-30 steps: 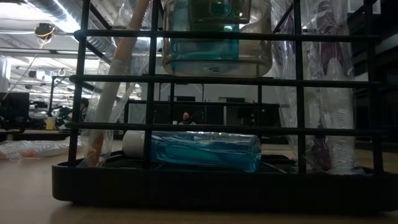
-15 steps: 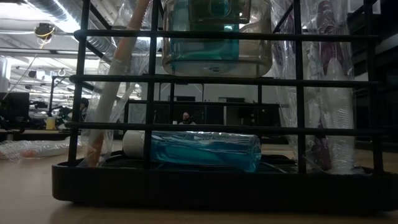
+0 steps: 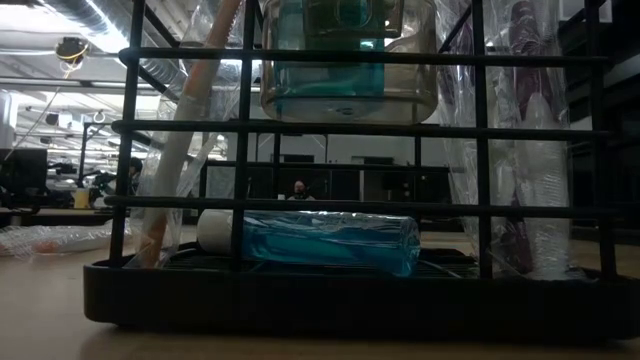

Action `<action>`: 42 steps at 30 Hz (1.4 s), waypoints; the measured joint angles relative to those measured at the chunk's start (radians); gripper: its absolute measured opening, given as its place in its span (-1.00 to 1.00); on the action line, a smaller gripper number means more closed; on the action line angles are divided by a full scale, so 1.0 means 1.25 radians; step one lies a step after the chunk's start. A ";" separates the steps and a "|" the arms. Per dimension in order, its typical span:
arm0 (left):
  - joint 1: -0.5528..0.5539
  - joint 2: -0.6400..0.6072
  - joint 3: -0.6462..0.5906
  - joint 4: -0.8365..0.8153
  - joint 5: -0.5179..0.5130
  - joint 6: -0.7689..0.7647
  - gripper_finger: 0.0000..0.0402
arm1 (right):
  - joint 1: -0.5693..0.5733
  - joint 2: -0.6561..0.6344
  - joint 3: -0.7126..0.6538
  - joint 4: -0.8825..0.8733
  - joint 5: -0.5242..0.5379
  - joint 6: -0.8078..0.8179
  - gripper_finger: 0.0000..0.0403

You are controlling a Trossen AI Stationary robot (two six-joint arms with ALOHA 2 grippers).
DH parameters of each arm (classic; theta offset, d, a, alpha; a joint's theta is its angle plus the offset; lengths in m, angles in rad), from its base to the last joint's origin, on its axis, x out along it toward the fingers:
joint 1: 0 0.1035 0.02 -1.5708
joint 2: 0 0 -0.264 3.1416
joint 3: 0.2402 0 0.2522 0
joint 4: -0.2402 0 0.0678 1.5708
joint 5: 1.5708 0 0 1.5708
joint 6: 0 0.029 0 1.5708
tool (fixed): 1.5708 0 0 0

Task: Pick & Place toothbrushing station
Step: Put the orange toothbrush into the mesh organizer

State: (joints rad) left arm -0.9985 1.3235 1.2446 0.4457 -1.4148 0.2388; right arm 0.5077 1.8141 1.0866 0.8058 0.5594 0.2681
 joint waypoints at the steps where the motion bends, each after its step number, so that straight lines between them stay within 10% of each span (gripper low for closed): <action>1: 0.000 0.000 0.000 0.000 0.000 0.000 -0.16 | -0.002 0.000 0.000 -0.009 -0.002 -0.004 -0.97; 10: 0.000 0.000 0.000 -0.001 0.000 -0.007 -0.16 | -0.020 0.010 0.018 -0.014 -0.088 -0.031 -0.97; 29: -0.033 0.000 0.000 -0.004 -0.046 -0.022 -0.16 | -0.191 0.063 0.049 -0.024 -0.643 0.018 -0.97; 42: -0.033 0.000 0.000 -0.008 -0.073 -0.021 -0.16 | -0.228 0.189 0.049 0.198 -0.727 0.087 -0.97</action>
State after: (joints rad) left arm -1.0401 1.3235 1.2446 0.4358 -1.5060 0.2123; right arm 0.2225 2.0502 1.1484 1.0539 -0.3492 0.3764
